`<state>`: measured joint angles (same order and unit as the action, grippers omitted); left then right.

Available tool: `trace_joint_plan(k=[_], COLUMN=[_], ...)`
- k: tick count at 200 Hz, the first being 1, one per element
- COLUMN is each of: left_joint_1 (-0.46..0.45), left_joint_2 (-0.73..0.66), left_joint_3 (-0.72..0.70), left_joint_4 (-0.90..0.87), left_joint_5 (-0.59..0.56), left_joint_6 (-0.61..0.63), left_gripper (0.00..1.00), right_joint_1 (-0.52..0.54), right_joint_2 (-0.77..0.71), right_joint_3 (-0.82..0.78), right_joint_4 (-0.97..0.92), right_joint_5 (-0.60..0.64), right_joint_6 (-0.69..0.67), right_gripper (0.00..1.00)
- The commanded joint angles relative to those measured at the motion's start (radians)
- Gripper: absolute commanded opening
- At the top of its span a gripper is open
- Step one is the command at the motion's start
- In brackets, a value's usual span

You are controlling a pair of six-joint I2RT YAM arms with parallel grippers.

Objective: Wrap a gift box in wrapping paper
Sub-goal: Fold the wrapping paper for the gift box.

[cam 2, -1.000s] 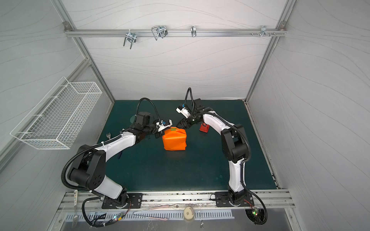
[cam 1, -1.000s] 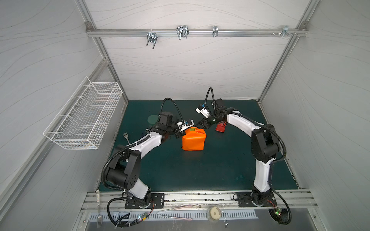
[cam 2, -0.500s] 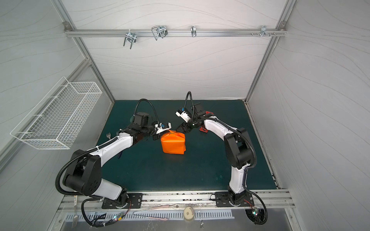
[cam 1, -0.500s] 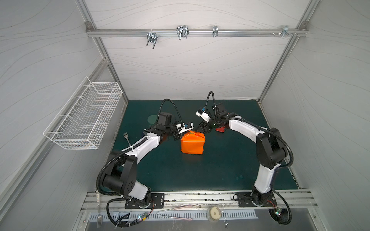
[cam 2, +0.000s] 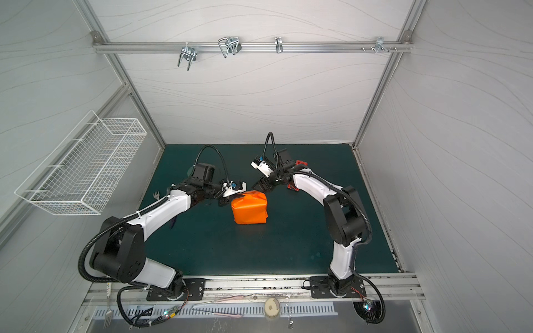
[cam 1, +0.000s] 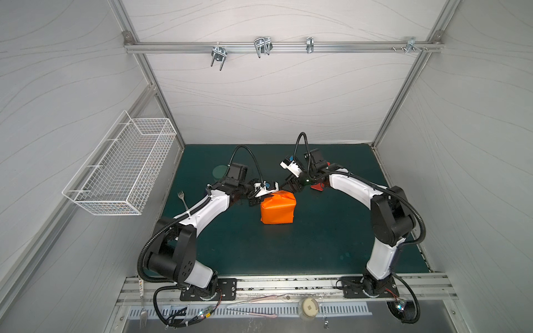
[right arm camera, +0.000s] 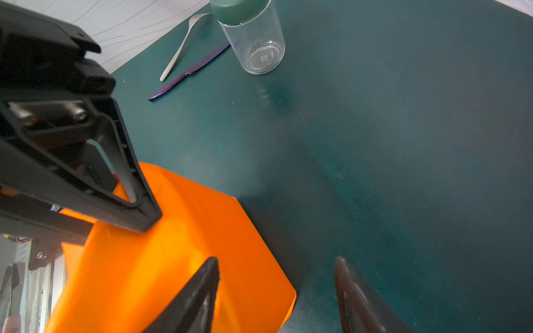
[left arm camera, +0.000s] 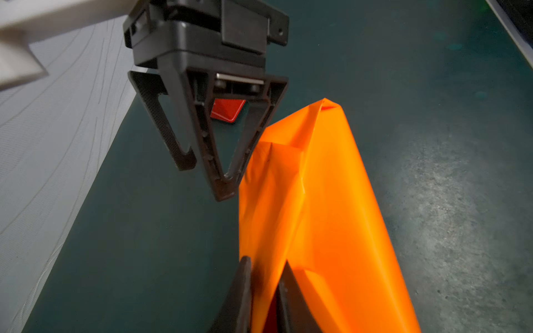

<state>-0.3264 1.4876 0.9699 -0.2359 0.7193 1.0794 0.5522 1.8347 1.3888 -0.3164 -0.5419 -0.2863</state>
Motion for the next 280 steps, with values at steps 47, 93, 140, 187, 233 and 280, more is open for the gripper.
trace_joint_plan(k=[47,93,140,187,233,280], left_joint_1=[-0.002,-0.006,-0.007,-0.007,0.018,0.040], left_joint_2=[-0.010,-0.019,-0.032,-0.090,-0.132,-0.106], left_joint_3=[0.035,0.028,0.036,0.035,0.079,0.142], left_joint_4=[-0.073,-0.069,-0.068,-0.144,-0.139,-0.277], left_joint_5=[0.046,0.037,0.035,0.067,-0.102,-0.205], left_joint_6=[0.075,0.077,0.036,-0.103,-0.705,-1.206], left_gripper=[0.19,0.20,0.24,0.65,1.00,1.00], right_joint_1=[0.012,0.030,0.042,0.046,0.048,0.063], right_joint_2=[-0.065,-0.080,-0.090,-0.107,-0.122,-0.124], right_joint_3=[0.024,-0.030,-0.121,-0.191,-0.225,-0.226], right_joint_4=[-0.048,-0.059,-0.021,0.044,0.080,0.079], right_joint_5=[-0.064,-0.067,-0.046,-0.007,0.002,0.018], right_joint_6=[-0.016,-0.032,-0.035,-0.034,-0.029,-0.039], right_gripper=[0.69,0.76,0.78,0.79,0.78,0.78])
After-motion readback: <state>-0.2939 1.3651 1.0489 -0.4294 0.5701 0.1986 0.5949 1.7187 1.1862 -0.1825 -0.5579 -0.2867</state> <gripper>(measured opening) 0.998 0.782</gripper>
